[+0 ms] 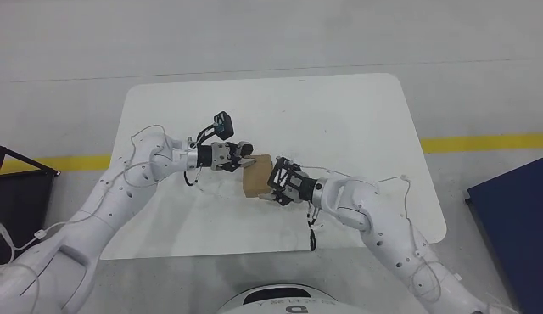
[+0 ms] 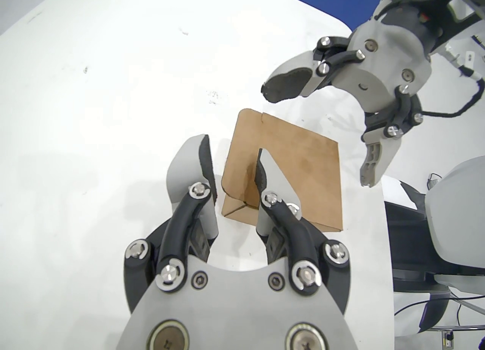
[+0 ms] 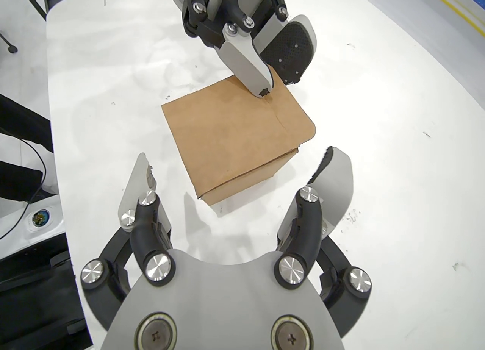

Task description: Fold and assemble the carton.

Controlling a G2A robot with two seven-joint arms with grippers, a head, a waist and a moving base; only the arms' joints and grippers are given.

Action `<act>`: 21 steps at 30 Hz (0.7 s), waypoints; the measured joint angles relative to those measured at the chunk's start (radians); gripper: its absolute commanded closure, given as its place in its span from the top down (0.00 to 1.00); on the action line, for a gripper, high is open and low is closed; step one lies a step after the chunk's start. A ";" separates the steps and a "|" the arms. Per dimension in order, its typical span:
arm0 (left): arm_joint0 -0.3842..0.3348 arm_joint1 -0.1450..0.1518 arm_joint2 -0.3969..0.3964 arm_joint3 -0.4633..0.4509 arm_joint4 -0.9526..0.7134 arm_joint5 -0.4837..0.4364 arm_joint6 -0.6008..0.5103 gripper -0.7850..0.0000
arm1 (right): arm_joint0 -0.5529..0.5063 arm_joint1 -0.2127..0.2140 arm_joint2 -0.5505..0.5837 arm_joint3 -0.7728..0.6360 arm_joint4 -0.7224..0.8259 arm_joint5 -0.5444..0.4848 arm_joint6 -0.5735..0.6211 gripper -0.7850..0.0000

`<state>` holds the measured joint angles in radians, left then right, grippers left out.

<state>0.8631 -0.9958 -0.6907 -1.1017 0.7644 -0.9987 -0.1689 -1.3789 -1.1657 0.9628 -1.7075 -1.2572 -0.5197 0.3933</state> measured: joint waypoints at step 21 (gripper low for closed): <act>-0.008 -0.016 -0.039 0.006 0.013 0.049 -0.027 0.52 | 0.061 -0.001 -0.051 -0.011 -0.144 -0.050 0.043 0.73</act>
<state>0.8552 -1.0118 -0.7295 -1.0959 0.7777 -0.9496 -0.1963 -1.3180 -1.1667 0.9122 -1.7182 -1.4013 -0.5693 0.4364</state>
